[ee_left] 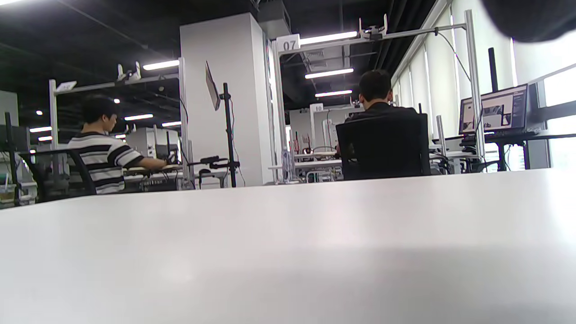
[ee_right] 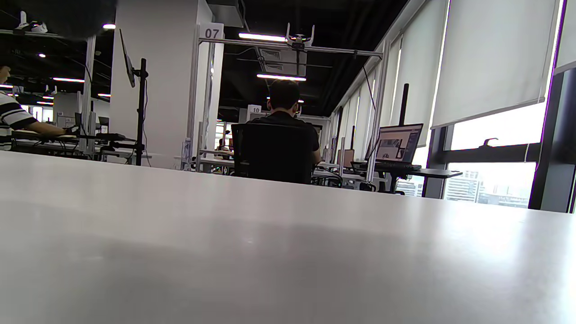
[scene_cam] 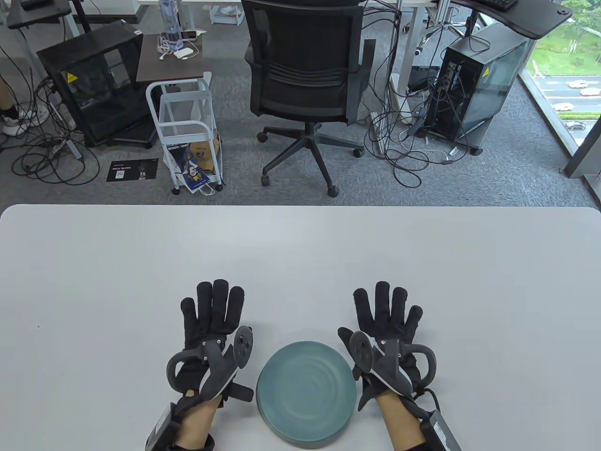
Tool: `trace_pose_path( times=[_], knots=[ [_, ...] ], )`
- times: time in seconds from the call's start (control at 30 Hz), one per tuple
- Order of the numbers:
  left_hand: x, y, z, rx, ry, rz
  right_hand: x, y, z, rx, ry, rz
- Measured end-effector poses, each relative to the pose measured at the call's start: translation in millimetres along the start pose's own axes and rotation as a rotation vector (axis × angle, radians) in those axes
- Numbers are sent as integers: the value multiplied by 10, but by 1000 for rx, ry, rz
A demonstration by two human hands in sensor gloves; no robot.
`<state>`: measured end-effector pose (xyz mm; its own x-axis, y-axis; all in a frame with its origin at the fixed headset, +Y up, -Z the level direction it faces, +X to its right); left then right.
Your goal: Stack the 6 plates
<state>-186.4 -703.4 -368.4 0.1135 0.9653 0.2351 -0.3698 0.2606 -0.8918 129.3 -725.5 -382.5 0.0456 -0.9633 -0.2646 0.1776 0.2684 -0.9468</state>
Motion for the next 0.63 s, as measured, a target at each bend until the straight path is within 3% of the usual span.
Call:
trace_pose_path(
  times=[0.2, 0.63],
  knots=[
    [-103, 39, 99, -1, -38, 96, 62, 2, 16, -1, 13, -53],
    [-152, 49, 110, 5, -30, 111, 64, -2, 20, -4, 23, -66]
  ],
)
Point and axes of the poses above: the tracker on the back of each hand, its own z axis roughly to the little-finger side, its own y axis roughly from the wrist to the fingertips, x = y × z, the point moved 5 cm from there along y, roughly from the wrist to the fingertips, and after that the axes turned 11 degrees about x, right-handed, at the moved point
